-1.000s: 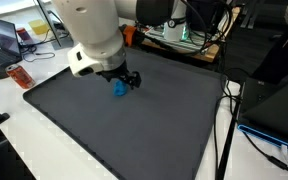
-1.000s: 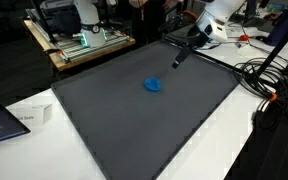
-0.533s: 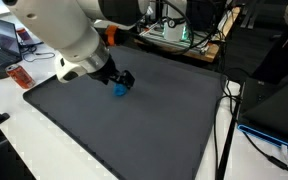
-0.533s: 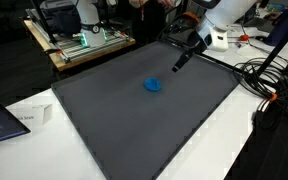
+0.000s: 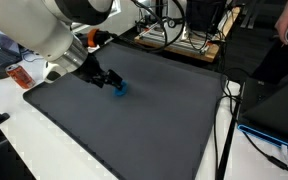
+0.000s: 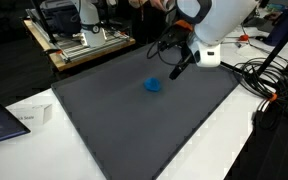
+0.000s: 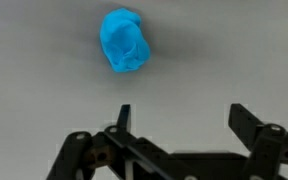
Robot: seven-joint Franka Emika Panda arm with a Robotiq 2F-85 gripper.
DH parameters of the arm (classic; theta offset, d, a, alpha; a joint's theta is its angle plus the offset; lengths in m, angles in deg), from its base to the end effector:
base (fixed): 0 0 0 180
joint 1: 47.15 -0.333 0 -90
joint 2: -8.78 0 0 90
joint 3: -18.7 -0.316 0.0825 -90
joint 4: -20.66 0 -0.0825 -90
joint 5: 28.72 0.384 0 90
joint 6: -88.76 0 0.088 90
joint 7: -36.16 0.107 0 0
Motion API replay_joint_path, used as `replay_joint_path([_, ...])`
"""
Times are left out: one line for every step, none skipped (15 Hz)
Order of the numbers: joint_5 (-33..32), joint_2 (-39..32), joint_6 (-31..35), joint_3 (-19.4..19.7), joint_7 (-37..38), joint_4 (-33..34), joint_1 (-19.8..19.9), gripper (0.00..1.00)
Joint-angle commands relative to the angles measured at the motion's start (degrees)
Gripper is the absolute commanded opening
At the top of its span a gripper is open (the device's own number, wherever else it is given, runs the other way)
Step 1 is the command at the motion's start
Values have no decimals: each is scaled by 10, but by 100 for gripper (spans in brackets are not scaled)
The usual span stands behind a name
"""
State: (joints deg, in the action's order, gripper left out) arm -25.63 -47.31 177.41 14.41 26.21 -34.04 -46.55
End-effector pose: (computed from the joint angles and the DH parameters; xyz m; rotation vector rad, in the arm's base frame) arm 0.7372 0.0341 0.2510 -2.9315 -0.3058 0.5619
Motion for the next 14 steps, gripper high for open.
replay_joint_path([43,-26,-13,-18,-22,34,31,100])
replay_joint_path([53,-28,-11,-20,-27,34,38,100])
replay_joint_path([61,-31,-9,-22,-29,34,43,100])
replay_joint_path([68,-30,-1,-25,-30,28,51,100])
replay_joint_path([75,-30,5,-27,-34,24,57,100])
replay_joint_path([80,-28,12,-29,-38,17,63,100])
replay_joint_path([84,-25,22,-29,-44,6,70,100])
replay_joint_path([87,-23,28,-30,-50,0,75,100])
replay_joint_path([89,-19,41,-29,-55,-11,81,100])
replay_joint_path([92,-15,52,-29,-61,-20,86,100])
replay_joint_path([92,-8,70,-29,-70,-35,91,100])
replay_joint_path([92,-1,88,-28,-79,-51,94,100])
replay_joint_path([90,6,107,-27,-88,-66,97,100])
replay_joint_path([86,16,130,-26,-98,-90,100,100])
